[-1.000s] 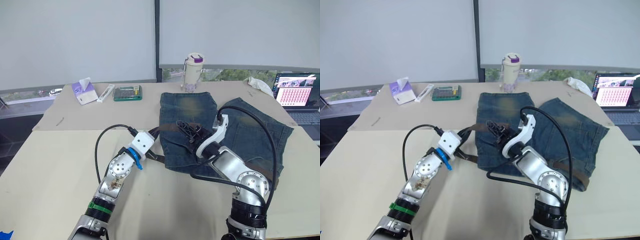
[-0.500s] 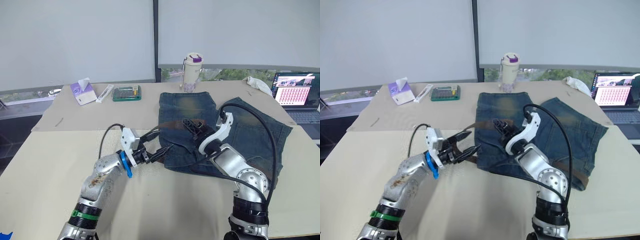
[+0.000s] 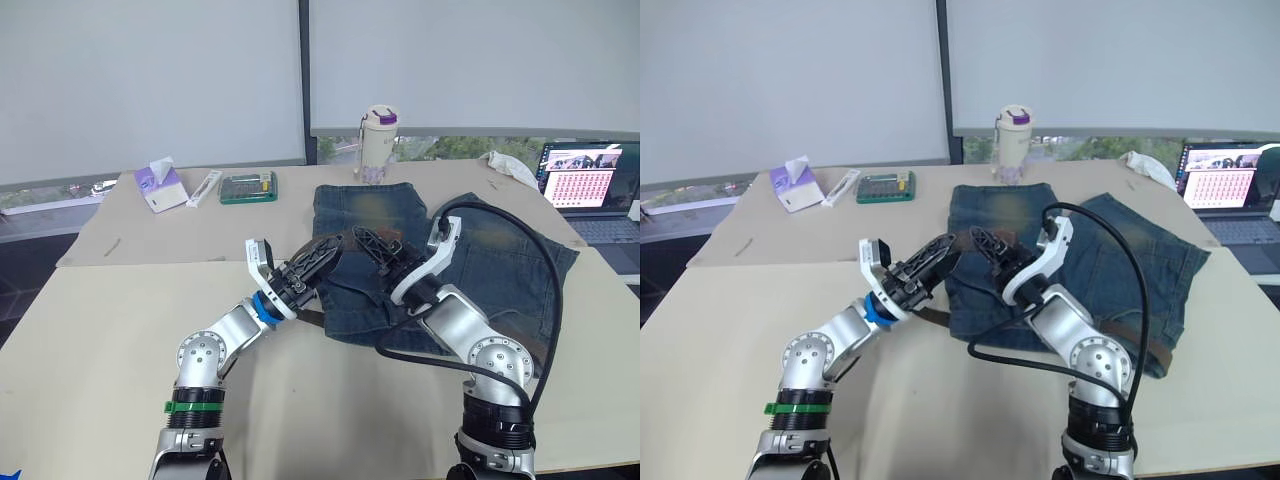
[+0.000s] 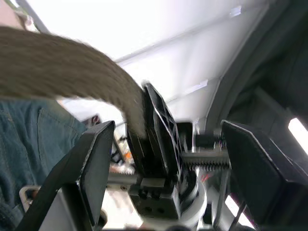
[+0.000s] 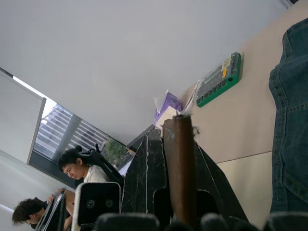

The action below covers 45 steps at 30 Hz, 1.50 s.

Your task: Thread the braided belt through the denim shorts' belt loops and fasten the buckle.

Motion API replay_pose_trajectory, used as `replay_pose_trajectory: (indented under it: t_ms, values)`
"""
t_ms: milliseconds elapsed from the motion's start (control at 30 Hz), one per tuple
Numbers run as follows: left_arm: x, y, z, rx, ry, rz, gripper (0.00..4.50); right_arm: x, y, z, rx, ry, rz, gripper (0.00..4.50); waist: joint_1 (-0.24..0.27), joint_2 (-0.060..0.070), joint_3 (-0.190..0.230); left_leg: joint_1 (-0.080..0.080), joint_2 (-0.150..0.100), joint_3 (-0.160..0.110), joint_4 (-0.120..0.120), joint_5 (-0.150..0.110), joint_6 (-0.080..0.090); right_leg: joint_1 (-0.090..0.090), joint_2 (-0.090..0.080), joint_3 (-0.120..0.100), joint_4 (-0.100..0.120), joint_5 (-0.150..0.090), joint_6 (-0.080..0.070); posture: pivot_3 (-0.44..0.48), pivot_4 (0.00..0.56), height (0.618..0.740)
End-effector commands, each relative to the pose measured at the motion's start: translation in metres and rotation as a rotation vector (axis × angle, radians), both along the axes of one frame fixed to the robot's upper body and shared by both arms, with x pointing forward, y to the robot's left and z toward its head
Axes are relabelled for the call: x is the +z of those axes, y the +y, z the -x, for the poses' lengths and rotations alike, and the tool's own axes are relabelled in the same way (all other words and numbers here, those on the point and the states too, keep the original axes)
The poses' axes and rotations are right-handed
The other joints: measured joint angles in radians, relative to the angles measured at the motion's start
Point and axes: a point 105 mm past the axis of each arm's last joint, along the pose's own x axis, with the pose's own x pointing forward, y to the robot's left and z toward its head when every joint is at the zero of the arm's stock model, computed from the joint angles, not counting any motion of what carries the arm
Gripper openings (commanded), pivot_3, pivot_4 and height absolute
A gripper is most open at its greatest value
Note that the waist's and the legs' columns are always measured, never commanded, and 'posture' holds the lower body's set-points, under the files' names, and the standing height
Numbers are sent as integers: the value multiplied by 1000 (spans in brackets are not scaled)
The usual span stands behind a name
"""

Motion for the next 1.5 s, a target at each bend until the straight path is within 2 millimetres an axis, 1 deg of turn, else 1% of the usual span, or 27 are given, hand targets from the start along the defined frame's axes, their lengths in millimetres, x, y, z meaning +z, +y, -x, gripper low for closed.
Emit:
replay_pose_trajectory:
  t_ms: [33, 133, 233, 367, 433, 600, 667, 733, 767, 933, 1000, 1033, 1100, 1200, 1233, 1300, 1367, 1433, 1467, 1500]
  values:
    - [7, -4, 2, -30, -8, 15, 3752, 19, 4, 11, 26, -76, -50, 0, 0, 0, 0, 0, -1, 0, 0, 0, 0, 0, 0, 0, 0, 0, 0, 0, 150, 740]
    - [19, -3, -2, -23, -17, 74, 3752, 14, 8, 15, 52, -68, -35, 0, 2, 0, 0, 0, 0, 0, 0, 0, -1, 0, 0, 0, 0, 0, 0, 0, 150, 740]
    - [19, -8, -3, -23, -36, 21, 3752, 13, 10, 16, 54, -69, -23, 0, 3, 0, 0, 0, -1, 0, 0, 1, -1, 0, 0, 0, 0, 0, 0, 0, 150, 740]
    - [25, -5, -8, 1, -16, 68, 3752, 13, 10, 16, 54, -72, -18, 0, 6, 0, 0, 0, -1, 0, 0, 1, -3, 0, 0, 0, 0, 0, 0, 0, 150, 740]
    - [25, -5, -7, -1, -16, 66, 3207, 14, 10, 16, 51, -71, -19, 0, 8, 0, 0, 0, -1, 0, 0, 2, -3, 0, -1, 0, 0, 0, 0, 0, 150, 740]
    - [23, -1, -8, 15, 2, 83, 1634, 13, 8, 14, 42, -63, -24, 0, 11, 0, 0, 0, -1, 0, 0, 2, -3, 0, -1, 0, 0, 0, 0, 0, 150, 740]
    - [23, 0, -8, 18, 3, 89, 909, 12, 8, 14, 37, -58, -25, 0, 12, 0, 0, 0, -1, 0, 0, 2, -3, 0, -1, 0, 0, 0, 0, 0, 150, 740]
    - [23, -1, -7, 9, -3, 78, 276, 11, 8, 14, 39, -56, -20, 0, 13, 0, 0, 0, -1, 0, 0, 2, -3, 0, -1, 0, 0, 0, 0, 0, 150, 740]
    - [23, -2, -6, 7, -5, 75, 33, 11, 8, 14, 40, -56, -20, 0, 14, 0, 0, 0, -1, 0, 0, 2, -3, 0, -1, 0, 0, 0, 0, 0, 150, 740]
    - [23, -2, -7, 10, 4, 82, 33, 13, 9, 16, 53, -72, -17, 0, 16, 0, 0, 0, -1, 0, 0, 2, -3, 0, 0, 0, -1, 0, 0, 0, 150, 740]
    - [22, -2, -7, 14, 6, 77, 0, 22, 1, 17, 46, -101, -82, 942, 17, 0, 0, 0, -1, 0, 0, 2, -3, 0, 0, 0, -1, 0, 0, 0, 150, 740]
    - [21, -2, -7, 15, 7, 76, 0, 25, -2, 17, 43, -113, -105, 1154, 18, 0, 0, 0, -1, 0, 0, 2, -3, 0, 0, 0, -1, 0, 0, 0, 150, 740]
    - [20, -2, -7, 15, 10, 69, 0, 30, -11, 19, 15, -151, -96, 1873, 18, 0, 0, 0, -1, 0, 0, 2, -3, 0, -1, 0, -1, 0, 0, 0, 150, 740]
    - [17, -1, -7, 18, 13, 49, 0, 32, -34, 20, -68, -187, -84, 2940, 21, 0, 0, -1, -2, 0, 0, 2, -3, 0, -1, 0, -1, 0, 0, 0, 150, 740]
    - [14, -3, -7, 13, 11, 11, 0, 32, -44, 27, -75, -222, -39, 3277, 21, 0, 0, -1, -2, 0, 0, 2, -3, 1, -1, 0, -1, 0, 0, 0, 150, 740]
    - [8, -6, -6, 4, 7, -50, 0, 29, -52, 39, -65, -272, 61, 3940, 24, 0, 0, -1, -3, 0, 0, 2, -3, 1, -1, 0, -2, 0, 0, 0, 150, 740]
    - [-1, -11, -5, -7, 17, -132, 0, 17, -57, 49, -40, -304, 241, 3940, 23, 0, 0, -1, -3, 0, 0, 2, -3, 1, -1, 0, -2, 0, 0, 0, 150, 740]
    - [-14, -16, -3, -18, 28, -241, 0, -10, -69, 58, -20, -287, 484, 3940, 22, -1, 0, -1, -3, 1, 0, 2, -3, 1, 0, 0, -2, -1, 1, 0, 150, 740]
    - [-19, -16, -2, -19, 31, -275, 0, -20, -74, 61, -11, -279, 565, 3940, 22, -1, 1, -1, -3, 1, 0, 2, -3, 2, 0, 0, -2, -2, 2, 0, 150, 740]
    - [-28, -16, -2, -11, 49, -322, 0, -34, -82, 65, -2, -271, 691, 3940, 22, -1, 1, -1, -3, 2, 0, 2, -3, 2, 0, 0, -3, -4, 7, 0, 150, 740]
